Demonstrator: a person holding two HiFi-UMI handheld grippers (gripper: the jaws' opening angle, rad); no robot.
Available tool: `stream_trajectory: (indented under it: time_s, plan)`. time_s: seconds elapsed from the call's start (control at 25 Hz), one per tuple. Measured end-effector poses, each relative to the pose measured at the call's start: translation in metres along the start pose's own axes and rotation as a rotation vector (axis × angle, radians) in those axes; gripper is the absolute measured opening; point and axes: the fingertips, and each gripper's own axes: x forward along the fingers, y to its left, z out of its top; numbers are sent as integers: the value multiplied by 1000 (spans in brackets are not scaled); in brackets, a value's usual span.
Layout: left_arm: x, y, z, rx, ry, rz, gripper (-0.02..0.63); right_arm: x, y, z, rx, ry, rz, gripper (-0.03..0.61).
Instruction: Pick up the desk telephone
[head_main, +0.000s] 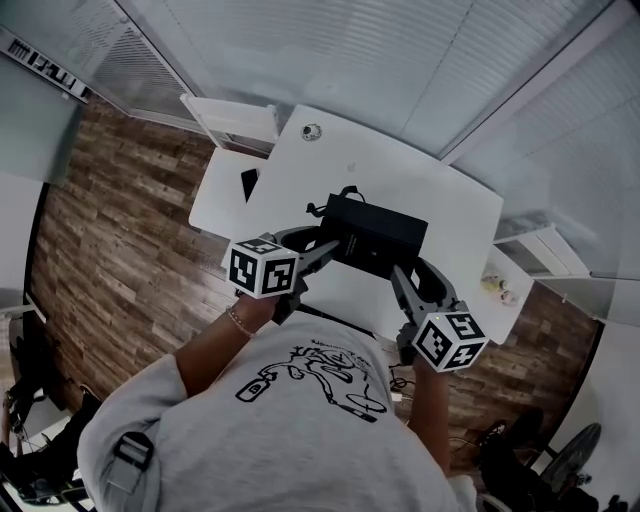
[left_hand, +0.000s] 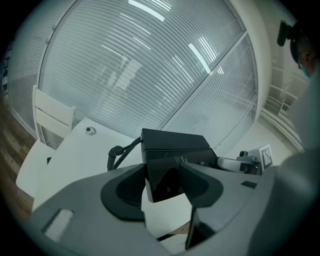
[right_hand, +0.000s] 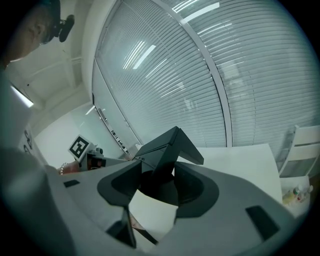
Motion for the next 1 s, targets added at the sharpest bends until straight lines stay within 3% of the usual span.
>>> stream_trajectory:
  time_s: [1.0]
  plan:
    - [-39,-44,39,34,-85,-30,202,-37,35,50,-55,-81,7,196]
